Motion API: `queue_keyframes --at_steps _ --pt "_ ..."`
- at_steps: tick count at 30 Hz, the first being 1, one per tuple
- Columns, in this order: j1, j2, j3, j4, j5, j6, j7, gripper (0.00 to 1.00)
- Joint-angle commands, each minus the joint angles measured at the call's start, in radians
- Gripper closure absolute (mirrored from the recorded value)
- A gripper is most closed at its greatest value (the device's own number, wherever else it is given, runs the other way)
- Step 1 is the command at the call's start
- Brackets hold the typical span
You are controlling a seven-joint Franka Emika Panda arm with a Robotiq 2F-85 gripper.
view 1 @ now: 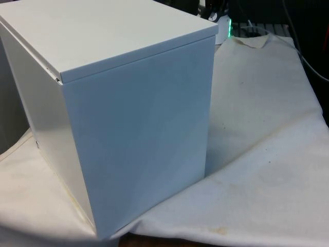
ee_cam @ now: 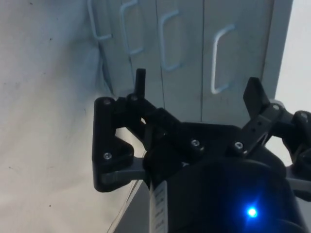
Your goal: Open the drawer, then close it.
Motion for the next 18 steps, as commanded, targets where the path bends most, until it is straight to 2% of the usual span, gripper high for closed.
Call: queue_keyframes --at_steps 1,5,6,7,10,14,15,16,18 --pt "0.002 0.005 0.002 0.0 0.026 -0.015 -0.026 0.0" --pt "0.003 0.029 0.004 0.024 0.054 -0.049 -0.058 0.0" --pt "0.002 0.027 0.002 0.024 0.032 -0.034 -0.036 0.0" --pt "0.004 0.034 0.004 0.028 0.059 -0.057 -0.064 0.0" --pt "0.004 0.042 0.007 0.038 0.068 -0.082 -0.075 0.0" --pt "0.004 0.055 0.011 0.049 0.072 -0.118 -0.072 0.0" --pt "0.004 0.05 0.01 0.047 0.054 -0.108 -0.06 0.0" --pt "0.004 0.058 0.011 0.05 0.072 -0.123 -0.07 0.0" --pt "0.005 0.065 0.012 0.054 0.072 -0.132 -0.064 0.0"
